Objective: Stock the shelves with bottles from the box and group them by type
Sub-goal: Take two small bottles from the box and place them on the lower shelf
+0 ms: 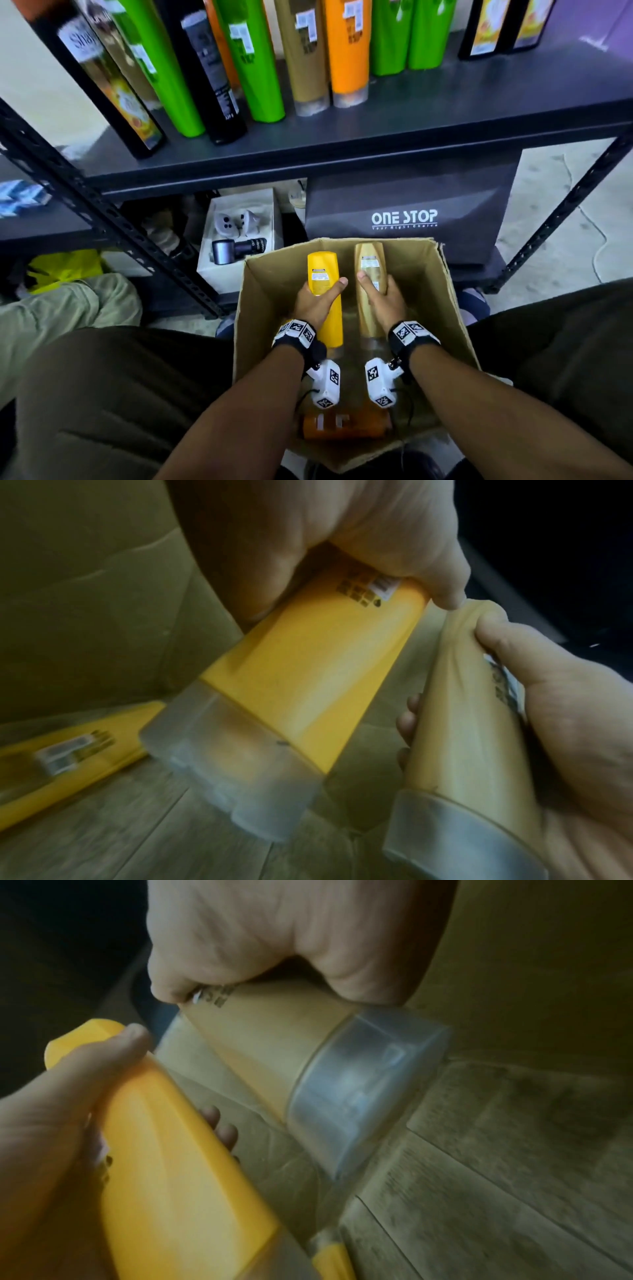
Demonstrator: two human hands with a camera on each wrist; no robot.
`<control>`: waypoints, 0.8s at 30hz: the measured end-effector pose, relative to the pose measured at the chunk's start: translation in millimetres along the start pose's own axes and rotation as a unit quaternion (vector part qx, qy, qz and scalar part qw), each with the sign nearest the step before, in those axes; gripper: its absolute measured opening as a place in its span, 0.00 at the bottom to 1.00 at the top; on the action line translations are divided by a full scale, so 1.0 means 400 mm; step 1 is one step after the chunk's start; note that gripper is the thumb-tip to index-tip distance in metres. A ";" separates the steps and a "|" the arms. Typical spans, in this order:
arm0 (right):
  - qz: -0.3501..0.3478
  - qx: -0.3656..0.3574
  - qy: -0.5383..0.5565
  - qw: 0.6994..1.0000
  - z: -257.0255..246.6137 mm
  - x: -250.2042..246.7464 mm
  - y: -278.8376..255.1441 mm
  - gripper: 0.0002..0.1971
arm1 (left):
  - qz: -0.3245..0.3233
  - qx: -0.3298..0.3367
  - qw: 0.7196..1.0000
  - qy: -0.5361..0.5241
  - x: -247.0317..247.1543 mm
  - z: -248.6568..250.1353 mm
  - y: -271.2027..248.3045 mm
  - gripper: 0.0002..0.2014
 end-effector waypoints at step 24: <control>0.070 -0.268 0.081 0.957 -0.579 -0.094 0.050 0.22 | -0.052 0.231 0.961 -0.144 -0.054 0.525 -0.268 0.20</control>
Point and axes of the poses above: each hand's wrist, its own y-axis towards the middle knuckle, its own x-axis out of the palm, z = x × y, the point moved 9 cm from there along y, towards the middle knuckle, and after that the axes turned 15 degrees about -x, right-handed, at the moved point
